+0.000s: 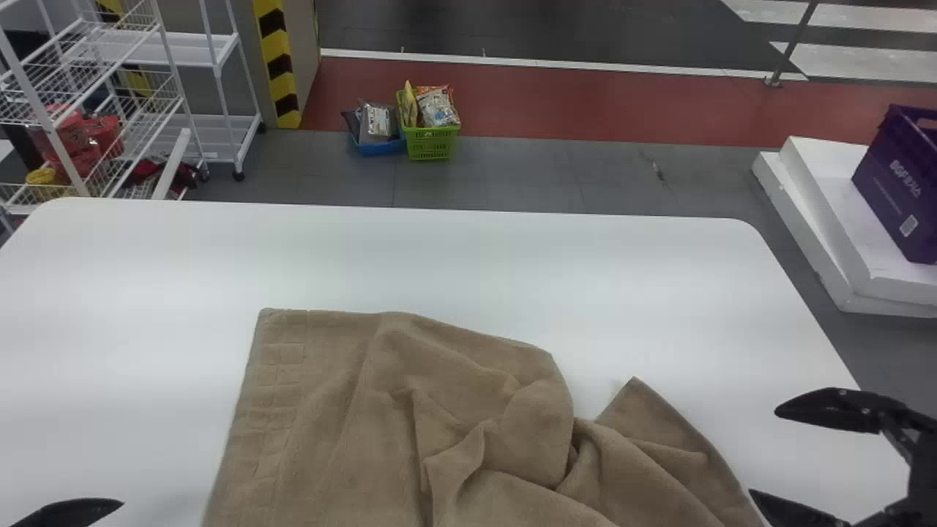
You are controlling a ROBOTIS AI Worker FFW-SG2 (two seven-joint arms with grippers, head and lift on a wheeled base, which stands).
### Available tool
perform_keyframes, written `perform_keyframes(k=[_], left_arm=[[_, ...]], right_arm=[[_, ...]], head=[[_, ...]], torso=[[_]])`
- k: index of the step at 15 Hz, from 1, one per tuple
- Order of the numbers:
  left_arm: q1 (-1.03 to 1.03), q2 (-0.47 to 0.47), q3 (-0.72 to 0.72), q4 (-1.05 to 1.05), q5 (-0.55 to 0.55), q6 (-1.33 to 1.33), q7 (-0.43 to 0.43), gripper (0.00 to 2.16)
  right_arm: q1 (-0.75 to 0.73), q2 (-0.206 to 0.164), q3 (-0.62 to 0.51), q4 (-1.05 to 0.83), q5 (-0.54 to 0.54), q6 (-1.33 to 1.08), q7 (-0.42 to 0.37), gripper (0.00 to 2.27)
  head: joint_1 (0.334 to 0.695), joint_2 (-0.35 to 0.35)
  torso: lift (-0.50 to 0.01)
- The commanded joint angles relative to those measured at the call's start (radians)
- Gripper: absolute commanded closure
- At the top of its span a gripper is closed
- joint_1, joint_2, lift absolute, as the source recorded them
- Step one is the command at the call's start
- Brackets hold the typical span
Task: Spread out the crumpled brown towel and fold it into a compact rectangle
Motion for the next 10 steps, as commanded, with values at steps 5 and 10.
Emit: perform_keyframes(k=[5, 10], left_arm=[[-0.034, -0.003, 0.005, -0.003, -0.023, 0.083, -0.027, 0.20], [-0.036, -0.003, 0.024, -0.006, -0.028, 0.086, -0.028, 0.20]], right_arm=[[0.095, -0.030, -0.018, 0.004, 0.068, -0.050, 0.003, 0.19], [0.184, -0.080, -0.030, -0.032, 0.073, -0.108, 0.003, 0.20]], head=[[0.695, -0.098], [0.695, -0.118]], torso=[[-0.127], [-0.127]])
